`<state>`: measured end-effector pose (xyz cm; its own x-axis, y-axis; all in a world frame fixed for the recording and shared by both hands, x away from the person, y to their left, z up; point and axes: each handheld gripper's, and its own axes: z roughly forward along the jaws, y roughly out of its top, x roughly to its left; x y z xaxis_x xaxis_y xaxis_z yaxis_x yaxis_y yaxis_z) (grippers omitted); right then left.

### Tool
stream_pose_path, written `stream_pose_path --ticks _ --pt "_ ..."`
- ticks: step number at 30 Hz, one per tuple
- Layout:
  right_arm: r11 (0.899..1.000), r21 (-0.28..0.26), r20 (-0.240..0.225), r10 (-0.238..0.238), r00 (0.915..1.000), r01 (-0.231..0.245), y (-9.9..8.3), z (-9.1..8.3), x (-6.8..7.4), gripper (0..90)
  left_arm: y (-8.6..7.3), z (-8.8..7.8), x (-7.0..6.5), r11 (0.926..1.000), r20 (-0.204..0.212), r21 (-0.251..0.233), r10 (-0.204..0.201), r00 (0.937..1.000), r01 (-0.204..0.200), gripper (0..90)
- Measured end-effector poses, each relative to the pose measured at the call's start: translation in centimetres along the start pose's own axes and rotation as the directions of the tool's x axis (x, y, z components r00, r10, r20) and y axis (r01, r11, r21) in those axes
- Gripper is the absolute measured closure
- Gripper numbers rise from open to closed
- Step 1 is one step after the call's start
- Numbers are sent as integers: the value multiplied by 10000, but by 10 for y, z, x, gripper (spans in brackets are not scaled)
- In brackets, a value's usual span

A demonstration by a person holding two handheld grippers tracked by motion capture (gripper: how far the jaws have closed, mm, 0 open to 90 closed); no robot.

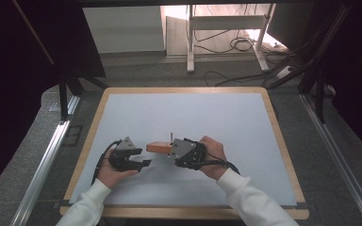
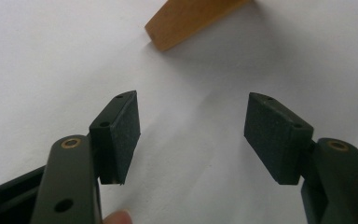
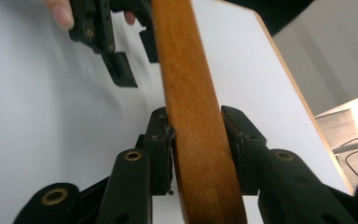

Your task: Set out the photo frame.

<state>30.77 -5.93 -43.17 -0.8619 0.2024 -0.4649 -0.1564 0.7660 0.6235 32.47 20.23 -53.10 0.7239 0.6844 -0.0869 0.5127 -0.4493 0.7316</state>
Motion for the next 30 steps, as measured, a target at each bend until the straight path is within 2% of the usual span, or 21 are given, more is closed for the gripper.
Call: stream_pose_path --ticks 3,8,14,17,21,24,28,30 --pt "9999 -138 -90 60 9999 -61 3 -3 -5 683 0 -1 1 10000 -22 -40 -21 10000 21 354" --pt "9983 -331 -278 469 9985 -478 3 -7 -13 693 0 -1 1 10000 -12 -45 -24 10000 24 352" --pt "9957 -548 -426 725 9965 -747 3 -10 -18 695 0 -1 1 10000 -36 -53 -32 10000 32 352" --pt "9959 -630 -603 616 9963 -654 6 -13 -19 695 0 -1 1 10000 -46 -81 -48 10000 48 352" --pt "9964 -733 -604 379 9975 -423 10 -18 -14 695 1 -1 2 10000 -29 -72 -63 10000 63 351" --pt "9944 -967 -824 349 9960 -428 13 -25 -13 695 1 -1 2 10000 -25 -78 -61 10000 61 351" --pt "9913 -1148 -1224 501 9912 -643 13 -32 -12 694 1 -1 1 9999 -35 -103 -53 10000 53 351" --pt "9913 -1044 -1429 653 9876 -807 9 -32 -13 693 1 -1 1 9999 -43 -103 -52 10000 51 351"
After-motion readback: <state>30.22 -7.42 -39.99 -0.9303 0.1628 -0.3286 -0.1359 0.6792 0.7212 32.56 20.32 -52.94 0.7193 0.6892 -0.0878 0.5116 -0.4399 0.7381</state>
